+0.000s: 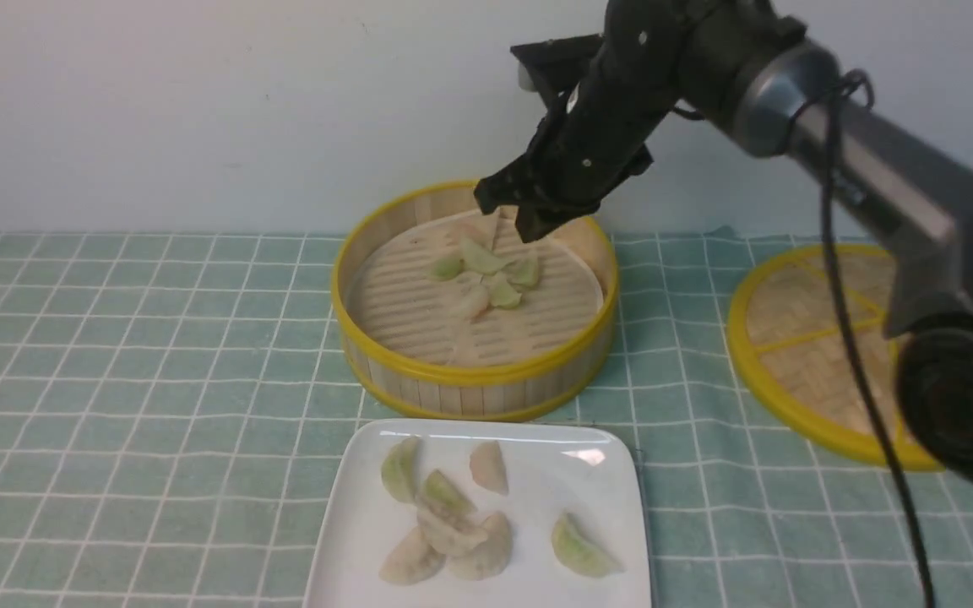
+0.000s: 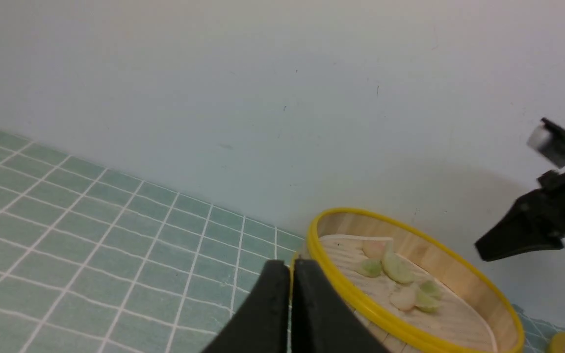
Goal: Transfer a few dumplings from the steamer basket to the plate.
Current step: Use the right arm to grab a dumpling from inside the steamer
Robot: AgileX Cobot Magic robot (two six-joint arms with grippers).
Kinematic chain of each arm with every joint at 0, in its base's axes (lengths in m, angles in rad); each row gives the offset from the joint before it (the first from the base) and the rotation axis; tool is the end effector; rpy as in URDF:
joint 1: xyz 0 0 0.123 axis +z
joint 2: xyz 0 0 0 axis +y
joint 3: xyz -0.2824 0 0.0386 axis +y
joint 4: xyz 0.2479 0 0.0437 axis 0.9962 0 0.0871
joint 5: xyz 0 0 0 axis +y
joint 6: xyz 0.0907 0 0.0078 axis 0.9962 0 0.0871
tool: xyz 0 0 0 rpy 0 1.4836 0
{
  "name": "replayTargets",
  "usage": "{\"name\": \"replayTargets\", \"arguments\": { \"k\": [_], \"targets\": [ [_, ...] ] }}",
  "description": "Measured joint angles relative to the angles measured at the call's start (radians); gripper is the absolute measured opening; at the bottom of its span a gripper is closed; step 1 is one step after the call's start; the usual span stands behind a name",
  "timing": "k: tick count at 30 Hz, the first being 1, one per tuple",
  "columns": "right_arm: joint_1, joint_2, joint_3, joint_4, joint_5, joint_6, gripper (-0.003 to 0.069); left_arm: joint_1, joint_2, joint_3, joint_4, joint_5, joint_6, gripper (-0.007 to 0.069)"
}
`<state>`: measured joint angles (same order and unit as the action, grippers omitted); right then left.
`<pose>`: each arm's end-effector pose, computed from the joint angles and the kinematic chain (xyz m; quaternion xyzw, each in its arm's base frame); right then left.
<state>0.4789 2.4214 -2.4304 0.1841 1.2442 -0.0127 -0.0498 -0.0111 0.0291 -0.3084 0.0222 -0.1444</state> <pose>0.4563 0.2547 0.2445 -0.2267 0.9469 0.1371 0.1822 0.0567 -0.0035 0.2019 -0.1357 0.6764 -0.1822 0.7006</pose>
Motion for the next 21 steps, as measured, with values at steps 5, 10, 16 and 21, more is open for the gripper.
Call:
{"name": "replayTargets", "arguments": {
  "k": [5,10,16,21],
  "targets": [
    [0.019,0.13,-0.099,-0.006,0.004,0.024,0.0142,0.0,0.0,0.0,0.001,0.0,0.018,-0.0006],
    [0.022,0.151,-0.104,-0.034,0.006,0.026,0.0288,0.0,0.0,0.0,0.001,0.0,0.037,-0.0006],
    [0.022,0.189,-0.109,-0.048,0.009,0.026,0.0379,0.0,0.0,0.0,0.001,0.0,0.041,-0.0006],
    [0.022,0.191,-0.115,-0.049,0.011,0.026,0.0288,0.0,0.0,0.0,0.001,0.0,0.043,-0.0006]
  ]
}}
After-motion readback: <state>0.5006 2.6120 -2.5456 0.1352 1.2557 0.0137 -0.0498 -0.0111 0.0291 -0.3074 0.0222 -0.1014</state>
